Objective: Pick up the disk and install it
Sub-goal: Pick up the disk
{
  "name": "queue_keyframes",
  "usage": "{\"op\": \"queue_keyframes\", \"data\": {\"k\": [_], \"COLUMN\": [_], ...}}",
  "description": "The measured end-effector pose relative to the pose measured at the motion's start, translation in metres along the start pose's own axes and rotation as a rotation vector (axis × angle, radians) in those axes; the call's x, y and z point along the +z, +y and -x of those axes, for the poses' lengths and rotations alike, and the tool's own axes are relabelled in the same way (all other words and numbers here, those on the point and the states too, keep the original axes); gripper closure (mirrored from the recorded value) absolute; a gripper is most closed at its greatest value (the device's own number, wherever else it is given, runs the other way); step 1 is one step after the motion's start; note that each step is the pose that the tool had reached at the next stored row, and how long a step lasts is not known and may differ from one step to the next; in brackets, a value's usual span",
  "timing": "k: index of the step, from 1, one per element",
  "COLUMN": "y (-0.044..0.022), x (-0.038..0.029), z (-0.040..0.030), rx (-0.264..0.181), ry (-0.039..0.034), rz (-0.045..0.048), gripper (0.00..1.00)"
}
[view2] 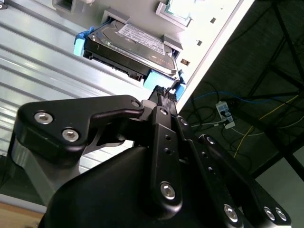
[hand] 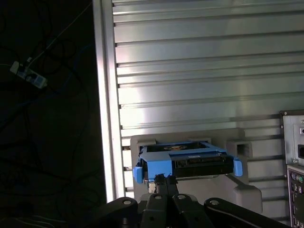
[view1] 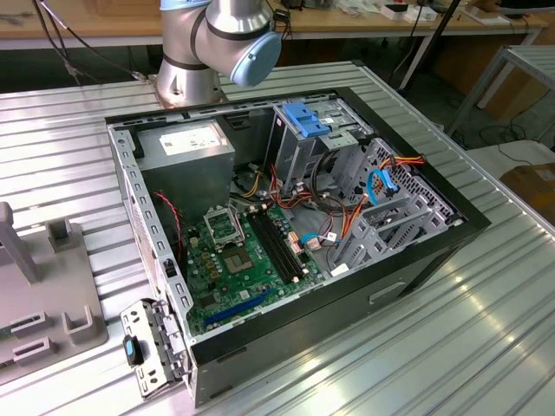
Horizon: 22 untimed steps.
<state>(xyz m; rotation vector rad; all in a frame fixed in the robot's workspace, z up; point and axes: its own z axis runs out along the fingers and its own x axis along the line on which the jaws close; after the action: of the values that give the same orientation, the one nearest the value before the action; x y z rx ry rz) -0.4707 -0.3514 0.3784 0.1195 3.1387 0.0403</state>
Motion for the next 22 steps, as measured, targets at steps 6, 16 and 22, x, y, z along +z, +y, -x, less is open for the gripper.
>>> {"op": "queue_keyframes", "data": {"k": [6,16,22], "y": [0.0000,0.0002,0.0002], "x": [0.0000,0.0000,0.0000], "z": [-0.0001,-0.0002,-0.0002], "rx": [-0.021,-0.089,-0.201], "ry": [0.0006,0.0022,0.0051], "rz": [0.0000,-0.0005,-0.0006], "gripper": [0.89,0.89,0.89]}}
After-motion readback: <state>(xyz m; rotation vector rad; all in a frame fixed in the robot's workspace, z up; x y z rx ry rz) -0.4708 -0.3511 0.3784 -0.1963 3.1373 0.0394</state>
